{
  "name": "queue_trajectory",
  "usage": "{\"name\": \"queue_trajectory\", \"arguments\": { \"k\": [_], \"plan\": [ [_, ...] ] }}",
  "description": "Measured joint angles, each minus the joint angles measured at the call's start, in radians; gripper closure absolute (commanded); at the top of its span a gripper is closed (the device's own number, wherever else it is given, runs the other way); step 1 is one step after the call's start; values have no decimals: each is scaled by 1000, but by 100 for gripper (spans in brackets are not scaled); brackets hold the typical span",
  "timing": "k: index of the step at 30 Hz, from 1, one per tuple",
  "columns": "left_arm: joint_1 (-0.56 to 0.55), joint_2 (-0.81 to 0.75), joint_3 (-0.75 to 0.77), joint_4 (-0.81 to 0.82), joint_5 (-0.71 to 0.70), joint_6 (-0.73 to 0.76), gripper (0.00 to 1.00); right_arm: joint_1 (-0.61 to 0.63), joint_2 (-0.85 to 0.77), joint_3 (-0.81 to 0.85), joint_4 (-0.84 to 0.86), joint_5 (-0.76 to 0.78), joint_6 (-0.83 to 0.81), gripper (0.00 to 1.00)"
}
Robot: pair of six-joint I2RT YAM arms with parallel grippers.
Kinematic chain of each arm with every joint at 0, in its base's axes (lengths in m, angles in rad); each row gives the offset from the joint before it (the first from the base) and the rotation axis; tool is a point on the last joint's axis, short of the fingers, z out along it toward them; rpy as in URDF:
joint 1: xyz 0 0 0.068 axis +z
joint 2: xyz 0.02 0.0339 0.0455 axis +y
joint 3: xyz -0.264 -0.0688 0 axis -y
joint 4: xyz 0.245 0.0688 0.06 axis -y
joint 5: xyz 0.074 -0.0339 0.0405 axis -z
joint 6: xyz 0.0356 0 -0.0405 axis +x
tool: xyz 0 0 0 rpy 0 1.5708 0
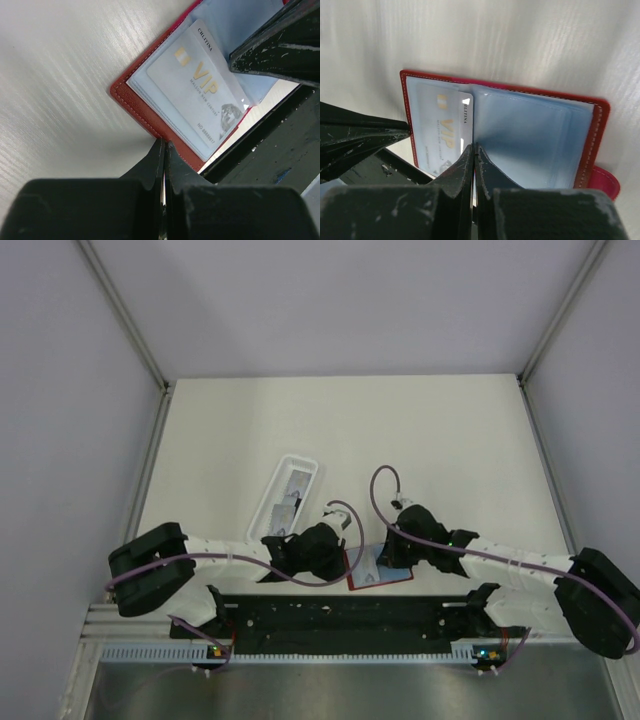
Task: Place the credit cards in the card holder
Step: Insert the credit card into the card holder.
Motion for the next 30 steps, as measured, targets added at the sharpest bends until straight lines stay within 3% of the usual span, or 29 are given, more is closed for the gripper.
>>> {"name": "queue_trajectory", "arguments": {
  "k": [14,21,27,30],
  "plan": [
    [0,1,0,4,0,0,100,43,43,0,44,-23,8,100],
    [0,-2,0,-1,-3,1,100,45,-52,1,-24,34,3,98],
    [-2,-97,26,-114,-61,28,100,45,-209,17,-100,143,-9,73],
    [10,-173,71,-185,-106,53,100,45,-264,19,-121,185,-12,67]
  ]
}}
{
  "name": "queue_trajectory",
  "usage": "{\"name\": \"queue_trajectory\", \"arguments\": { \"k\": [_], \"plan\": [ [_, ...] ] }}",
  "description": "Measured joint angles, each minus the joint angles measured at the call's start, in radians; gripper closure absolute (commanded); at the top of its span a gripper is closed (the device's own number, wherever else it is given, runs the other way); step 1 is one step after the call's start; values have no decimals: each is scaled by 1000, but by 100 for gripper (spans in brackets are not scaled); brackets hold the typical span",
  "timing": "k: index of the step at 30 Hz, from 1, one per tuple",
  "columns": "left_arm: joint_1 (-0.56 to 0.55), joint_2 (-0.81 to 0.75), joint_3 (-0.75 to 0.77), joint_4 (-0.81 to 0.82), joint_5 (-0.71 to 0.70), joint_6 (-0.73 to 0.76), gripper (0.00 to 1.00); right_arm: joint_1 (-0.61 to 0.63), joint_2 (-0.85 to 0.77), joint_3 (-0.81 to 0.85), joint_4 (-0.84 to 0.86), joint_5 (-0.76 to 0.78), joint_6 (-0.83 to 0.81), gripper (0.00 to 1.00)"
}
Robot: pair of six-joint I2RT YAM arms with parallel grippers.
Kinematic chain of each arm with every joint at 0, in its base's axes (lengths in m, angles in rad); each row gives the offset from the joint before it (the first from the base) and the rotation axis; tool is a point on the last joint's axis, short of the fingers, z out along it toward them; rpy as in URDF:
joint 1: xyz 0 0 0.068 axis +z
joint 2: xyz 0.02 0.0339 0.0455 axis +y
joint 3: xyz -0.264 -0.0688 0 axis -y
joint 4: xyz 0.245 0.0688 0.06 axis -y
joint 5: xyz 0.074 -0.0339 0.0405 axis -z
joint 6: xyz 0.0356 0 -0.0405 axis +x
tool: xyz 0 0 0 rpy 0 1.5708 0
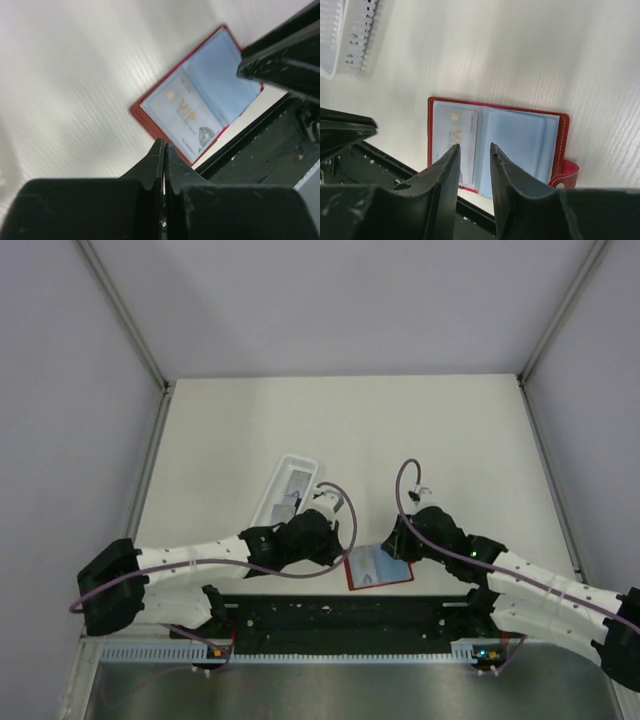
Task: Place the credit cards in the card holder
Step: Insert the credit card into the card holder, then move the storage box to the center of the board.
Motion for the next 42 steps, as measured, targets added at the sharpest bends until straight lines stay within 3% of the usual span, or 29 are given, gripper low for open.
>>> {"name": "queue_trajectory", "arguments": {
  "k": [4,8,15,21,29,37,42],
  "plan": [
    [68,-94,71,-76,-47,32,100,0,-28,13,-30,41,-13,59],
    [232,-176,105,-178,-111,42,86,0,2,93,-74,86,-49,50],
    [454,-287,103,-318,-169,54,70,-4,253,424,-101,116,-171,50],
    [581,-306,103,-345,-161,68,72,-10,556,726,-103,26,-267,54],
    [703,-304,68,-348,-114,73,73,-16,844,999,-110,-228,-472,55],
    [763,-280,26,-332,-63,58,75,-21,1114,1238,-163,-484,-611,57],
    [784,-230,5,-309,-16,47,76,-23,1261,1379,-188,-559,-639,57]
  ]
}}
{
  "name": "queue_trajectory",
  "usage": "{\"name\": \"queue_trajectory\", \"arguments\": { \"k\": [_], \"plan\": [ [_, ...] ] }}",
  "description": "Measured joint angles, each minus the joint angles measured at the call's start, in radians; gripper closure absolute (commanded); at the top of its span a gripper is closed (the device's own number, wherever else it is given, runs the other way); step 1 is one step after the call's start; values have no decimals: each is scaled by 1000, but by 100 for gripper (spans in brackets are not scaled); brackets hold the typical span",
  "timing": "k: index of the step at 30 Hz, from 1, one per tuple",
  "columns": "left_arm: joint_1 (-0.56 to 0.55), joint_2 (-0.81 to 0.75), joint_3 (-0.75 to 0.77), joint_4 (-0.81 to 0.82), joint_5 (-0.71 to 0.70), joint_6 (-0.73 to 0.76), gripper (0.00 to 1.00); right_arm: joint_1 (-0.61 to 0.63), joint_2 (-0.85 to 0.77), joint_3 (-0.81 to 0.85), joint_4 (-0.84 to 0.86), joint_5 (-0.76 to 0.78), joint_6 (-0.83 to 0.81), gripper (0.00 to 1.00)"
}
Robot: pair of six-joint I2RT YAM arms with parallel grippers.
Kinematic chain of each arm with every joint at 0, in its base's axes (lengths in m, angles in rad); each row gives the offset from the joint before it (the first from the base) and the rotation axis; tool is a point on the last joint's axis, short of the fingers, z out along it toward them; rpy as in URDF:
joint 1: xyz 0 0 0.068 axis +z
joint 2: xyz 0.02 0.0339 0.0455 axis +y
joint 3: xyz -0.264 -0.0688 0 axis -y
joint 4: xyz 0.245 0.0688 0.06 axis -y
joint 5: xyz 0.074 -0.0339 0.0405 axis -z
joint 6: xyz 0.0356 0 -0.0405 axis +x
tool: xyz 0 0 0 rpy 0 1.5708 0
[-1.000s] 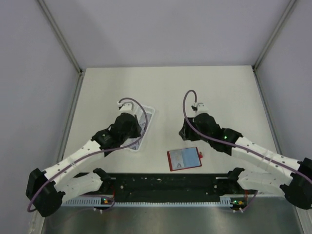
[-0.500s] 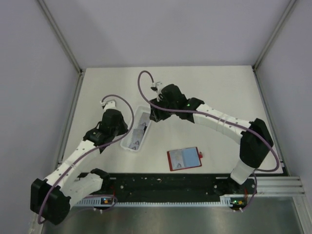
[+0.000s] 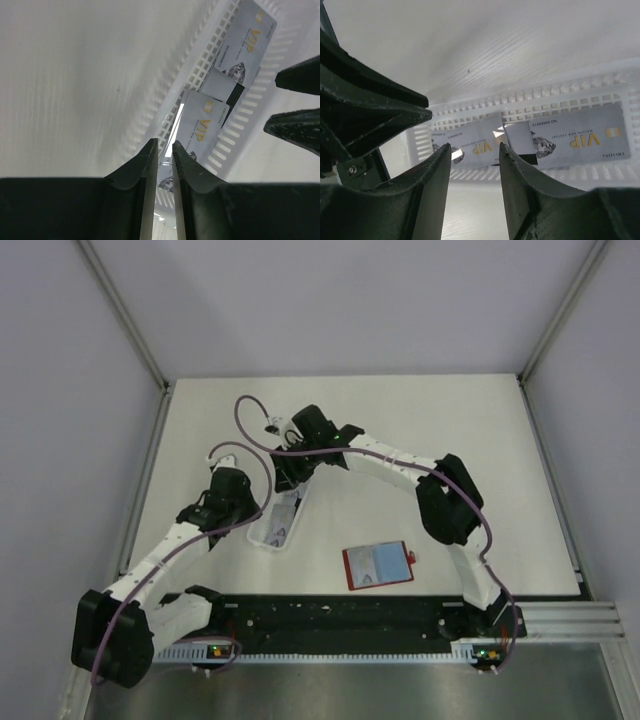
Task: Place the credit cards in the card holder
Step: Move the storage box to the center of the board.
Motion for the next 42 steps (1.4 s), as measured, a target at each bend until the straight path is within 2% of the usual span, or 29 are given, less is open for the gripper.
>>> {"name": "queue_trajectory", "arguments": {
  "k": [7,18,23,31,35,37,42],
  "plan": [
    [5,23,-33,22,18,-3,75,0,121,84,-30,17,-3,57],
    [6,35,-26,52,13,36,66,0,153,87,-40,151,42,57],
    [8,69,14,53,-31,62,66,0,153,84,-36,197,82,56],
    [11,129,27,54,-62,61,67,0,89,-41,17,297,176,56],
    [11,121,21,53,-85,51,67,0,4,-129,54,385,218,57],
    [11,106,13,51,-96,47,67,-2,-42,-168,72,415,235,61],
    [15,97,11,49,-120,32,73,-8,-124,-219,113,486,278,87]
  ]
}}
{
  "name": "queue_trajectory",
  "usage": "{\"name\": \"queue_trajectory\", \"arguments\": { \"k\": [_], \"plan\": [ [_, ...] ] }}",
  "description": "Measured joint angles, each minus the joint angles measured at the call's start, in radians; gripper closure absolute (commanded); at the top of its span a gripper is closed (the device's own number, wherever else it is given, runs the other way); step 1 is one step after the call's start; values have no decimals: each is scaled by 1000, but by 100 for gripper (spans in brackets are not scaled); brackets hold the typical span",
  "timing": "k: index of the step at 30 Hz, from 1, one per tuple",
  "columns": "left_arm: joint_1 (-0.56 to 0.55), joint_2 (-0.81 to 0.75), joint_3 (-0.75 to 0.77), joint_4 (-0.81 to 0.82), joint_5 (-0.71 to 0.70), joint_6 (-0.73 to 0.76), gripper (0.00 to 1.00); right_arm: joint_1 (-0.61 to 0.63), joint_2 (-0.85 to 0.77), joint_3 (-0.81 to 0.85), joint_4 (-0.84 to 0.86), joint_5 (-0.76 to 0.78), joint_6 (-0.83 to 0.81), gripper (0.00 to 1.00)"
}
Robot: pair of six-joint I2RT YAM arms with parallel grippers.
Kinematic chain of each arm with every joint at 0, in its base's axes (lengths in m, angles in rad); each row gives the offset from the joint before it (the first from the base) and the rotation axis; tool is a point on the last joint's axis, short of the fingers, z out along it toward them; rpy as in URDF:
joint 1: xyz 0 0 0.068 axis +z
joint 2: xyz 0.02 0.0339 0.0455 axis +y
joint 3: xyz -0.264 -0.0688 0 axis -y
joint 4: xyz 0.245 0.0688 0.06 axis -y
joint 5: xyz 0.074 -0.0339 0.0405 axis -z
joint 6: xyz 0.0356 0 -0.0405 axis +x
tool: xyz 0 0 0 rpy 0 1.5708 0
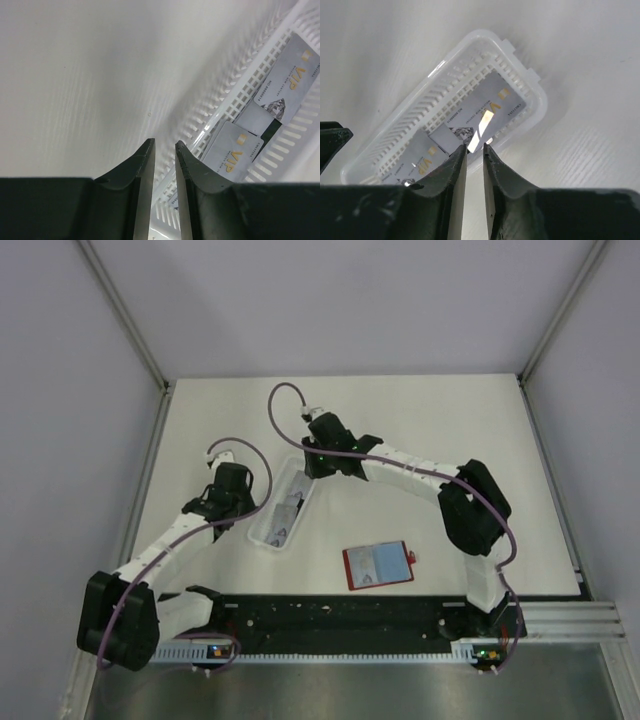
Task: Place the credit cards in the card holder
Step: Move the storage box to the center of the board.
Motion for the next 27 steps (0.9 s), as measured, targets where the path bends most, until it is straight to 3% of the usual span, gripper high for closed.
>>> {"name": "queue_trajectory", "arguments": {
  "k": [4,8,17,27],
  "plan": [
    [6,15,0,-8,-16,-16,86,-8,-31,-17,3,66,41,100],
    [10,19,-23,-11,-33,-41,99,-19,-32,-25,-19,108,77,100],
    [11,26,-66,-17,22,-73,100,-27,-19,-41,-84,146,146,100],
    [-19,32,-111,24,140,-119,100,-28,66,-8,-127,55,164,100]
  ]
}}
